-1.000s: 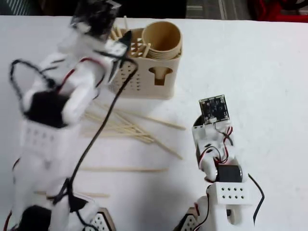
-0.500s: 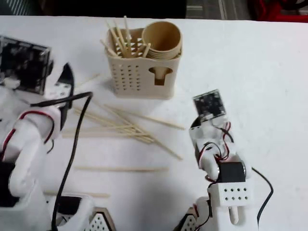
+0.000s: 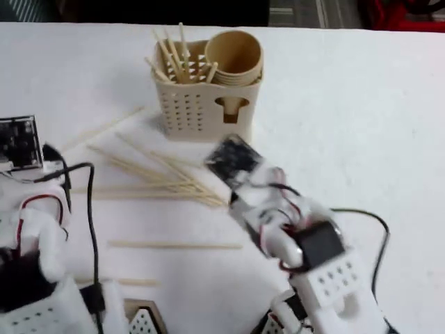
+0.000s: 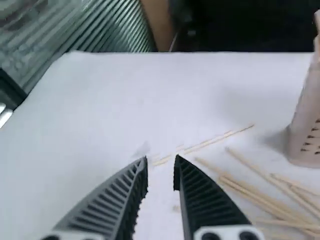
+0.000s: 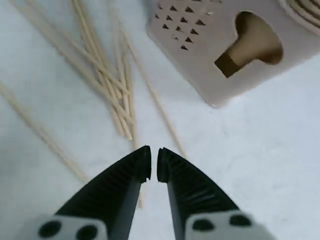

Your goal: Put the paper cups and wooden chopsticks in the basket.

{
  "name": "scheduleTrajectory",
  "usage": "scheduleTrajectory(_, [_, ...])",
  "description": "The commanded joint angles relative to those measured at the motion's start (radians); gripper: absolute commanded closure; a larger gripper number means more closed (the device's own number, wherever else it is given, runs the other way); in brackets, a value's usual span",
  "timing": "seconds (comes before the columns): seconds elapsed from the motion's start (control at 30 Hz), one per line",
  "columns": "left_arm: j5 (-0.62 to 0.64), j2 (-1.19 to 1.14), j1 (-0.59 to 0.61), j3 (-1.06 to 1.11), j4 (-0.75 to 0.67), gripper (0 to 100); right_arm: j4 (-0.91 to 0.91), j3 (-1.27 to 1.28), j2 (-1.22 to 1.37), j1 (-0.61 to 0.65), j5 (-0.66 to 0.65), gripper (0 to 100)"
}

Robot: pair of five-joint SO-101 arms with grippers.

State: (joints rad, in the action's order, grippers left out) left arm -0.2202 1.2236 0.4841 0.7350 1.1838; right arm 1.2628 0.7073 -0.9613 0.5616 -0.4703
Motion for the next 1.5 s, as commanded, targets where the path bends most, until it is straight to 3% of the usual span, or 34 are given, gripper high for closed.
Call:
scheduleTrajectory(0.0, [0.021, 0.077, 0.079, 0.190, -0.097, 90, 0.013, -0.144, 0.199, 0.110, -0.012, 95.6])
scheduleTrajectory(0.23, [0.104, 0.185, 0.153, 0.463, -0.204, 90, 0.007, -0.370, 0.605, 0.257, -0.124, 93.8])
scheduleTrajectory(0.53, [0.103, 0.312, 0.176, 0.624, -0.284, 90, 0.007, -0.709, 1.121, 0.331, -0.249, 72.4])
scheduleTrajectory(0.87, [0.098, 0.409, 0.176, 0.680, -0.272, 90, 0.012, -1.102, 1.564, 0.349, -0.285, 74.3])
scheduleTrajectory(1.2, [0.098, 0.444, 0.176, 0.678, -0.241, 90, 0.012, -1.261, 1.756, 0.338, -0.284, 74.6])
scheduleTrajectory(1.47, [0.098, 0.444, 0.176, 0.680, -0.241, 90, 0.012, -1.261, 1.773, 0.338, -0.285, 98.0])
